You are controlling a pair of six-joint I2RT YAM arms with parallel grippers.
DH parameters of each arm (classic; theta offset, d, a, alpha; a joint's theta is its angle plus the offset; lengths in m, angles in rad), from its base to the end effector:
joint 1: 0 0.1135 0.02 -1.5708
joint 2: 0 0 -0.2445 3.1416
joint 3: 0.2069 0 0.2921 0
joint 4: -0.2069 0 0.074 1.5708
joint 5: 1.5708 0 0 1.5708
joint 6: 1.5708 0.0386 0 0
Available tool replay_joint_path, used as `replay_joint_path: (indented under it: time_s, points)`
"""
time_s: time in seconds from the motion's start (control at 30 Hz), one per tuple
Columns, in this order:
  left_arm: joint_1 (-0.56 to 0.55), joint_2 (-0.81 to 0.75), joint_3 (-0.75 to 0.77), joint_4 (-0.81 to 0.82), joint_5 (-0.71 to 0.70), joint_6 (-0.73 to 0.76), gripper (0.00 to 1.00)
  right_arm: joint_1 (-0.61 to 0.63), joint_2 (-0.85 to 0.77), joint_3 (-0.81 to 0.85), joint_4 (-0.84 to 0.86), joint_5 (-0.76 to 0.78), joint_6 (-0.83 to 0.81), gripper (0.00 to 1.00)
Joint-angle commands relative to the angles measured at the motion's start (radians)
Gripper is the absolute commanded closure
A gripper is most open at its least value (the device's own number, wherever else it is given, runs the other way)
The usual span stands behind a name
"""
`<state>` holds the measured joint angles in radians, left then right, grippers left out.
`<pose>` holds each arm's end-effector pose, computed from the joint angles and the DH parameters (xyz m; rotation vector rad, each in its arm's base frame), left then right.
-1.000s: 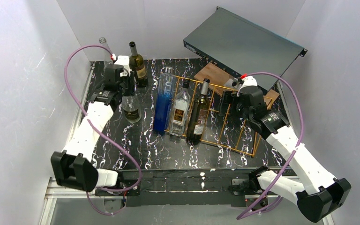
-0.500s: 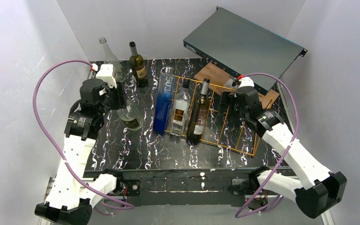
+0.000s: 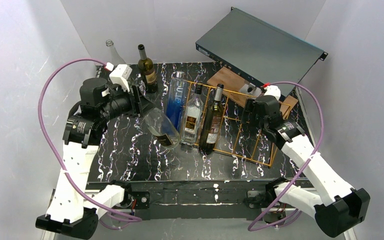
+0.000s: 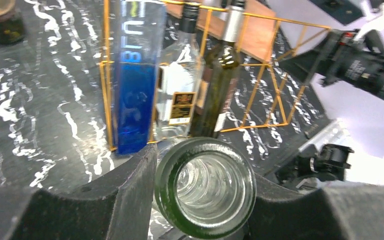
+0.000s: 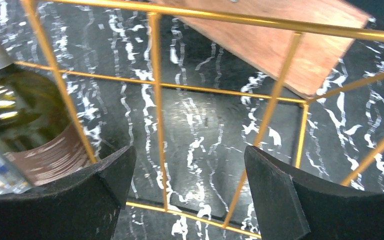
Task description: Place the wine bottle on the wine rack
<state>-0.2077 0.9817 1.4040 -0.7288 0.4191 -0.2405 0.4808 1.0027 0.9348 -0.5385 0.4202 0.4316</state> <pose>0.2164 -0.0617 0.4557 0.2629 1.8914 -0.6984 0.2445 0.1098 0.2978 0.1832 2.1112 0.0824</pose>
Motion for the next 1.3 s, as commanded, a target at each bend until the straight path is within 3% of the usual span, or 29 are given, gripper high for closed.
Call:
replay_joint_path:
  time_s: [0.0, 0.27, 0.43, 0.73, 0.8, 0.9, 1.03, 1.27]
  points:
    - [-0.015, 0.015, 0.096, 0.141, 0.208, -0.094, 1.0, -0.042, 0.016, 0.029, -0.065, 0.13, 0.021, 0.12]
    - [-0.124, 0.054, 0.107, 0.237, 0.222, -0.185, 1.0, -0.166, 0.055, 0.048, -0.071, 0.131, -0.013, 0.12]
    - [-0.307, 0.12, 0.124, 0.259, 0.12, -0.175, 1.0, -0.186, 0.064, 0.011, -0.017, 0.089, -0.051, 0.15]
    - [-0.51, 0.306, 0.202, 0.273, 0.042, -0.13, 1.0, -0.186, -0.008, -0.089, 0.103, 0.024, -0.152, 0.4]
    - [-0.59, 0.389, 0.249, 0.272, -0.011, -0.102, 1.0, -0.186, -0.03, -0.112, 0.119, 0.035, -0.163, 0.48]
    - [-0.703, 0.557, 0.37, 0.247, -0.093, -0.048, 1.0, -0.187, -0.052, -0.163, 0.155, 0.007, -0.145, 0.51]
    - [-0.722, 0.681, 0.466, 0.21, -0.119, -0.024, 1.0, -0.187, -0.066, -0.218, 0.188, -0.072, -0.133, 0.57]
    - [-0.722, 0.756, 0.541, 0.158, -0.148, 0.014, 1.0, -0.188, -0.101, -0.285, 0.24, -0.12, -0.149, 0.69]
